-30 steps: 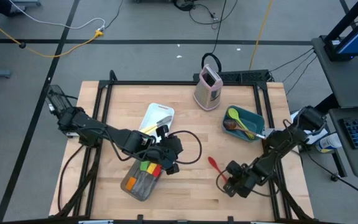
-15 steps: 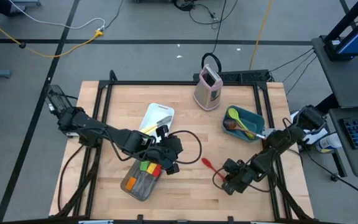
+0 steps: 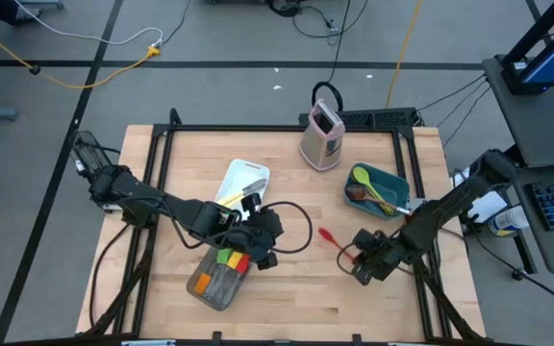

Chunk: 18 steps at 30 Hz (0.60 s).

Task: Pick & Place Kitchen Items
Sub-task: Put the red spoon into the blue bin

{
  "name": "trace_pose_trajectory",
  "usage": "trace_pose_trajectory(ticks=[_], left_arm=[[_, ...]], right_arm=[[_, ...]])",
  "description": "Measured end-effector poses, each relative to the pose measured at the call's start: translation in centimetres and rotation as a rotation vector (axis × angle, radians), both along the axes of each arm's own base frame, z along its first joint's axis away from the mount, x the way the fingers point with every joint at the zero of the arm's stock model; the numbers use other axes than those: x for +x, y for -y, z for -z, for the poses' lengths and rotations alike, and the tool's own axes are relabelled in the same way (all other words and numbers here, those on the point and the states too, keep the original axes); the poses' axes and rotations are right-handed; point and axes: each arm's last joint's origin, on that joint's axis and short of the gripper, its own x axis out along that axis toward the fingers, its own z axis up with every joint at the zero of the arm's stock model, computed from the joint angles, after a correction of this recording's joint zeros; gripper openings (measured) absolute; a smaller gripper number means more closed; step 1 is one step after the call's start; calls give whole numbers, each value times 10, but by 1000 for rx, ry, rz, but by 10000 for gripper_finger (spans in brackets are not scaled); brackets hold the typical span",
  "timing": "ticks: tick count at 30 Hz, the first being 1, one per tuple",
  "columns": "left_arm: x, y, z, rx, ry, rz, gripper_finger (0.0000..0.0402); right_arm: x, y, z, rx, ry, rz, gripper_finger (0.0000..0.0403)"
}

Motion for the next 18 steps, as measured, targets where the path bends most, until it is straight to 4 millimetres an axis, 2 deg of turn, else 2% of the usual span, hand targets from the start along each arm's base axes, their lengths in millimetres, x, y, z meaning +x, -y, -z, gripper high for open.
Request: trace_pose_trajectory(ticks=[7, 18], left_arm=[[0, 0, 0, 0, 0, 0, 97], [0, 0, 0, 2, -1, 3, 97]], right_arm=[[-18, 28, -24, -17, -19, 42, 34], [-29, 68, -61, -60, 194, 28, 36]])
